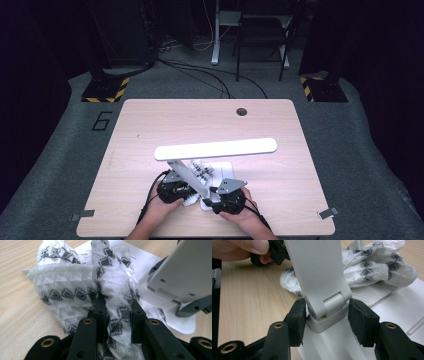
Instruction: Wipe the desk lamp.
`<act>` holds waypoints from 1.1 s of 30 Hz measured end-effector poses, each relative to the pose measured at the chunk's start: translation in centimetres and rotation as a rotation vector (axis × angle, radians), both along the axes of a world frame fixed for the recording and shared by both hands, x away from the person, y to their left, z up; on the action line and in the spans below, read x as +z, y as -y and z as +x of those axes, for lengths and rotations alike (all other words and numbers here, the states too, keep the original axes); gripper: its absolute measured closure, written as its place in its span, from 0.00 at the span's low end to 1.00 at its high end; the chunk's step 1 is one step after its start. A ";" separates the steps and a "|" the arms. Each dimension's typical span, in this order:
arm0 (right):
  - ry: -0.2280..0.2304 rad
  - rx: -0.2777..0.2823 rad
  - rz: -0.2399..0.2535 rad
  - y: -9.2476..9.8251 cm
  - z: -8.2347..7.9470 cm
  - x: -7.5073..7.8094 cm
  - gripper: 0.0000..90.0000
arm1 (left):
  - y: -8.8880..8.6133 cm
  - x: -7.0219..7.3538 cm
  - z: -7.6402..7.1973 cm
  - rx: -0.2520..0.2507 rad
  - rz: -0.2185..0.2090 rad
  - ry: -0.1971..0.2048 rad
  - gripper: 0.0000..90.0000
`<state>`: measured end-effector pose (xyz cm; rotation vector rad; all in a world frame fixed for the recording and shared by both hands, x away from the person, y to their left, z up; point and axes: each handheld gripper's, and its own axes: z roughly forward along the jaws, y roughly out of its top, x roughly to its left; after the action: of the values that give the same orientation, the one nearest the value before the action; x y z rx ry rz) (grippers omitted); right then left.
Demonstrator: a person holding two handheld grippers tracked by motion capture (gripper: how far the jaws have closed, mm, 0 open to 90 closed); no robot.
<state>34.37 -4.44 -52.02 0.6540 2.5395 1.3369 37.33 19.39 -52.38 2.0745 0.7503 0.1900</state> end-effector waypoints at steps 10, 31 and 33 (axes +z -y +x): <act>-0.002 0.012 0.001 0.1 0.2 0.0 0.55 | 0.1 0.1 1.4 0.029 0.020 0.006 0.81; -0.017 0.008 0.018 0.2 0.2 0.0 0.55 | 0.7 0.1 4.0 0.104 0.029 0.013 0.82; -0.018 0.010 0.019 0.1 0.2 0.0 0.56 | 0.7 0.0 4.1 0.118 0.020 0.005 0.82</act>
<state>34.61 -4.59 -52.03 0.6606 2.5503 1.3668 41.47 18.66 -52.36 2.0494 0.8712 0.2690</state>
